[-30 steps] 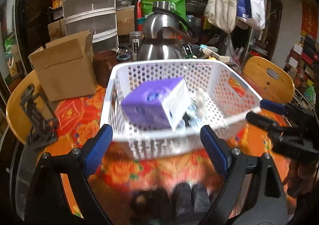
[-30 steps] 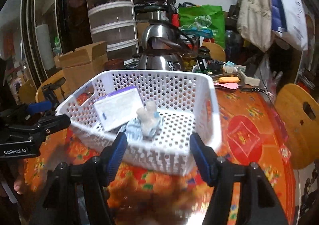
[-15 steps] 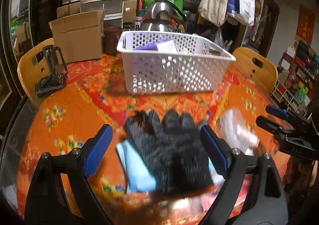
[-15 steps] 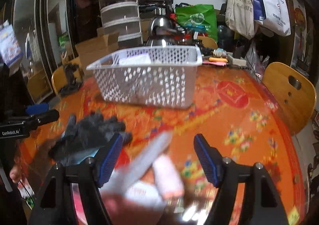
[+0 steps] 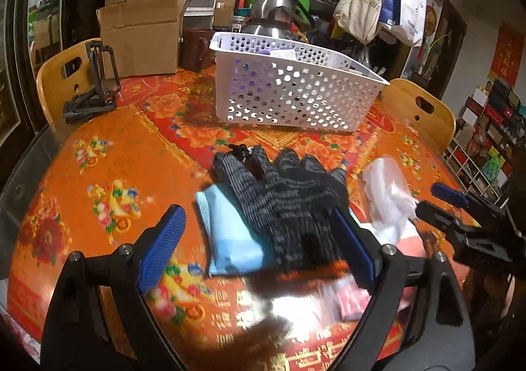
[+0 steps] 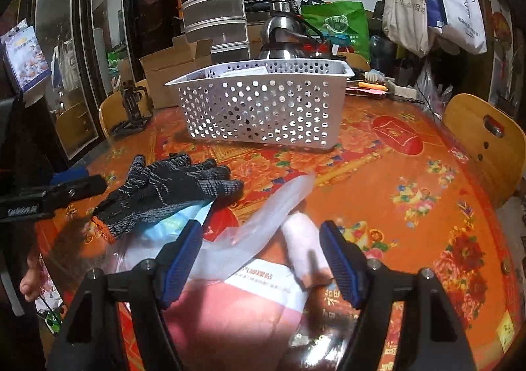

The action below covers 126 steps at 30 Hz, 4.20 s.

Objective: Organize soft objects

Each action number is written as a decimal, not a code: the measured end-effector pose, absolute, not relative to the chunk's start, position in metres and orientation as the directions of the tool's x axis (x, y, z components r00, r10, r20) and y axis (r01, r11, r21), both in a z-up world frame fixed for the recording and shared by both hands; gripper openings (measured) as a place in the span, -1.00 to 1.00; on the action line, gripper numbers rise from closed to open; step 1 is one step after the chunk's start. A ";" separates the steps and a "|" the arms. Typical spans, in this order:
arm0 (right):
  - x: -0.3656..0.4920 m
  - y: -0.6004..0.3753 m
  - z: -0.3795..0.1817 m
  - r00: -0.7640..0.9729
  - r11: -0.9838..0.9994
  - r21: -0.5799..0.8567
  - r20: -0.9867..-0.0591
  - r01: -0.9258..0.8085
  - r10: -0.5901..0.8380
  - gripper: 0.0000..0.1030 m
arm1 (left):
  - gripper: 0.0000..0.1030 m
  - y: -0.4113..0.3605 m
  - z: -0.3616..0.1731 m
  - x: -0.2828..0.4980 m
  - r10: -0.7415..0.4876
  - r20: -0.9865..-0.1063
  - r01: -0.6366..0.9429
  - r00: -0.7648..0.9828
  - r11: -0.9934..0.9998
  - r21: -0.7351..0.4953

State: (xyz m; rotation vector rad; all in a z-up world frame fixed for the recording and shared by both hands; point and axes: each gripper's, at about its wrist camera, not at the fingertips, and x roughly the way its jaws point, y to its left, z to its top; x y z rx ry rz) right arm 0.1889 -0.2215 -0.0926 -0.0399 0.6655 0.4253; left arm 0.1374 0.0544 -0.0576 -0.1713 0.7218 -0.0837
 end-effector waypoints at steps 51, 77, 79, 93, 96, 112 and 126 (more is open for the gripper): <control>0.194 -0.190 -0.115 0.581 0.851 0.152 -0.670 -0.502 0.462 -0.82 | -0.94 0.014 -0.106 0.103 -0.245 -0.695 0.179 0.676 0.970 -0.167; 0.151 -0.214 -0.001 0.767 0.871 0.089 -0.436 -0.483 0.470 -0.83 | -0.96 0.005 0.014 0.079 -0.307 -0.492 0.277 0.814 0.951 -0.135; 0.155 -0.211 0.008 0.775 0.872 0.082 -0.424 -0.482 0.468 -0.83 | -0.98 0.007 0.025 0.085 -0.309 -0.480 0.276 0.821 0.951 -0.140; 0.209 -0.213 -0.007 0.731 0.880 0.126 -0.510 -0.457 0.453 -0.99 | -0.99 0.013 0.067 0.145 -0.298 -0.491 0.254 0.819 0.955 -0.157; 0.202 -0.225 -0.033 0.709 0.881 0.167 -0.537 -0.442 0.458 -0.98 | -0.99 0.005 0.040 0.138 -0.298 -0.528 0.263 0.795 0.954 -0.142; 0.187 -0.266 -0.091 0.662 0.899 0.229 -0.612 -0.374 0.432 0.20 | 0.35 -0.003 -0.050 0.071 -0.311 -0.577 0.279 0.755 0.949 -0.147; 0.251 -0.278 -0.111 0.587 0.912 0.258 -0.702 -0.318 0.403 0.20 | 0.26 -0.052 -0.084 0.057 -0.300 -0.657 0.343 0.692 0.937 -0.067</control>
